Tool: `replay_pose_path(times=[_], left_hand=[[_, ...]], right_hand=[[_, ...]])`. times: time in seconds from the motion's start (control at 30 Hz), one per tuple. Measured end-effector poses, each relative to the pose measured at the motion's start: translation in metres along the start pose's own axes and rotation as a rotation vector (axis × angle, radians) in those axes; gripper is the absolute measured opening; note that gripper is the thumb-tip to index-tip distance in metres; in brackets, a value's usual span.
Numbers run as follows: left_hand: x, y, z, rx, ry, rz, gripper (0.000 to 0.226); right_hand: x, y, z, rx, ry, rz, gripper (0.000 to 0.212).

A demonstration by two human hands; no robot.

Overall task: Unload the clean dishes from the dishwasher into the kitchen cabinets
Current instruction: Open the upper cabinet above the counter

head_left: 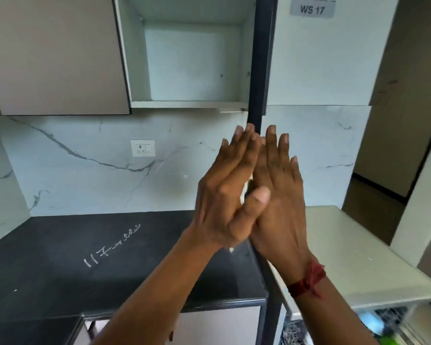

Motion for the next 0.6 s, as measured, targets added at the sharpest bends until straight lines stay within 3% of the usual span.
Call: replay_pose_path(times=[0.07, 0.2, 0.37, 0.6], left_hand=[[-0.011, 0.001, -0.001, -0.129, 0.216, 0.157, 0.075], [-0.031, 0.004, -0.001, -0.302, 0.389, 0.325, 0.088], [-0.047, 0.022, -0.001, -0.418, 0.321, 0.374, 0.089], [-0.073, 0.045, 0.005, -0.423, 0.243, 0.400, 0.088]], right_hand=[[0.007, -0.005, -0.014, -0.002, -0.165, 0.060, 0.069], [0.025, -0.012, -0.034, 0.012, -0.430, 0.116, 0.073], [0.045, -0.011, -0.046, 0.022, -0.679, 0.143, 0.078], [0.067, 0.006, -0.063, -0.091, -0.904, 0.279, 0.080]])
Point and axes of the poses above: each hand's wrist, its own y-axis towards the middle knuckle, its own x-axis out of the back of the hand, z = x × y, the point moved 5 cm from there along y, towards the middle knuckle, and after that the axes turned 7 degrees about x, right-handed, at the moved point
